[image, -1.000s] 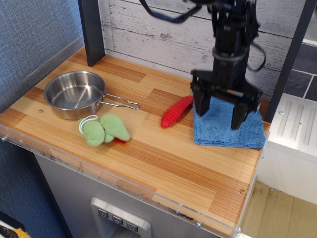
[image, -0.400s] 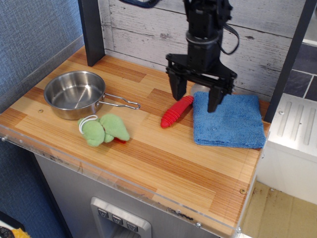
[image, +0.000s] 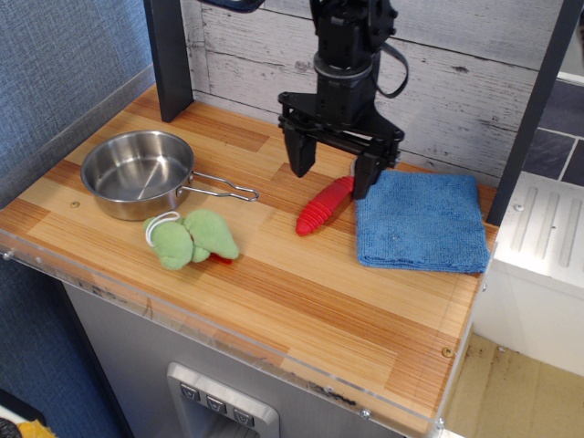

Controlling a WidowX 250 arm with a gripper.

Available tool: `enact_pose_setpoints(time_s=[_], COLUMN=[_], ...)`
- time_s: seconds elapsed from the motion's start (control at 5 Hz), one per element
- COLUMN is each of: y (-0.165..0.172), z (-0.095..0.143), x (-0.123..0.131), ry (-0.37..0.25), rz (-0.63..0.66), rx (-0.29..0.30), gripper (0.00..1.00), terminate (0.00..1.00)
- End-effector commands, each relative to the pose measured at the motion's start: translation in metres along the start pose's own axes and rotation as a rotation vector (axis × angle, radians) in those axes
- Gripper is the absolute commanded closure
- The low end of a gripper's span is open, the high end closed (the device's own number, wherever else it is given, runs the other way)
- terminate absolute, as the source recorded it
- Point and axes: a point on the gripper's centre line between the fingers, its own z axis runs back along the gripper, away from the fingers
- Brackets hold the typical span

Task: Place the spoon so that the metal portion sits on the blue cloth and the handle sits on the table.

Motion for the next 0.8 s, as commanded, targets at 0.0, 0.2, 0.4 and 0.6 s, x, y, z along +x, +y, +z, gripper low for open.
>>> enact_pose_setpoints(time_s=[0.0, 0.2, 0.4, 0.6], y=[0.013, 0.011, 0.013, 0.013], z=[-0.012, -0.025, -0.033, -0.036], x=[-0.001, -0.002, -0.002, -0.003], ry=[-0.005, 0.017, 0.020, 0.017], rz=[0.002, -0.015, 0.005, 0.007], rx=[0.057, 0.053, 0.080, 0.093], gripper=[0.00, 0.00, 1.00, 1.00], terminate=[0.00, 0.00, 0.00, 0.00])
